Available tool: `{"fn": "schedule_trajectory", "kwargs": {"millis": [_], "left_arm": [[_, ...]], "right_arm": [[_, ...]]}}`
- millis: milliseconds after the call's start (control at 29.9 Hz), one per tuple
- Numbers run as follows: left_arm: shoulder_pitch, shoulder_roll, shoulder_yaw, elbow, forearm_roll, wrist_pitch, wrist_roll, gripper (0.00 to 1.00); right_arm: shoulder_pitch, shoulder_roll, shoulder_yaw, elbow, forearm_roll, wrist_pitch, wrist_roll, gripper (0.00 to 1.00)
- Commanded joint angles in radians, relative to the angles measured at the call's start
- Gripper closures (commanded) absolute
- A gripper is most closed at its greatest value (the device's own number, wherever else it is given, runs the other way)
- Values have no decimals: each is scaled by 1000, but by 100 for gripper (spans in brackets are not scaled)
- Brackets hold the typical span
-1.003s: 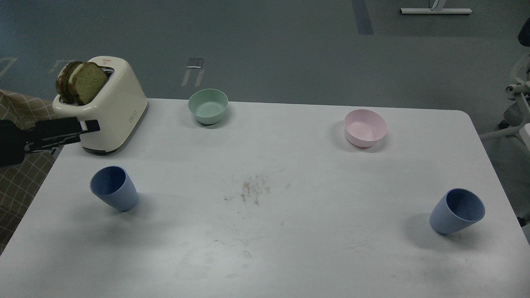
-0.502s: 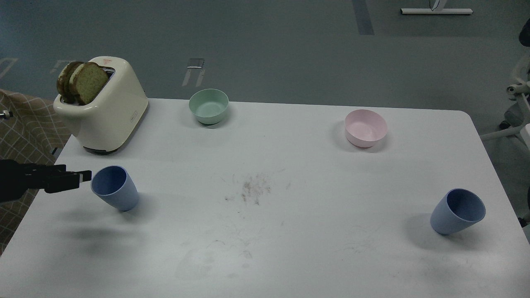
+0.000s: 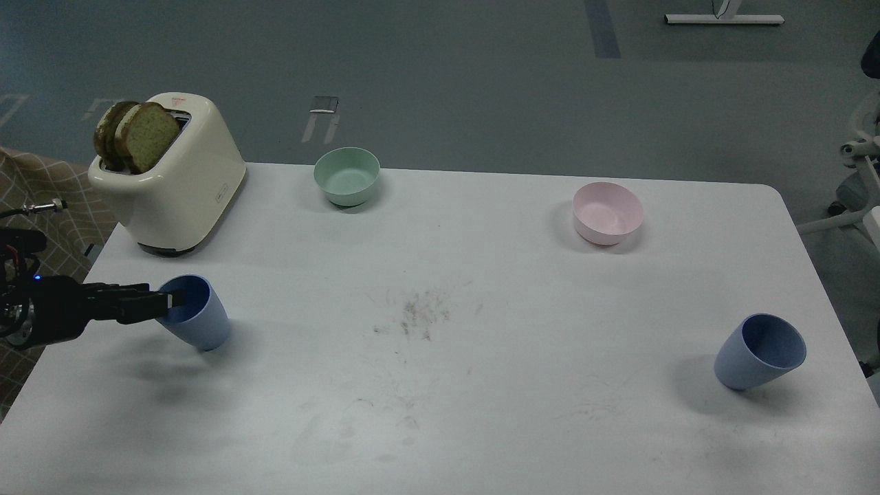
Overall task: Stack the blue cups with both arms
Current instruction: 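Grasp the rim of the blue cup with the left gripper, then carry the blue cup to the table center and set it upright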
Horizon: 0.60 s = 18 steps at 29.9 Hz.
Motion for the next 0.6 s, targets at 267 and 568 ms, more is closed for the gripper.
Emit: {"fn": "schedule_trajectory", "kwargs": {"millis": [267, 568], "left_arm": [[-20, -21, -3, 22, 7, -6, 0, 100], [-302, -28, -5, -155, 113, -174, 0, 100]], "right_arm": [[-7, 0, 4, -3, 0, 0, 0, 0], [-50, -9, 62, -1, 0, 0, 0, 0]]}}
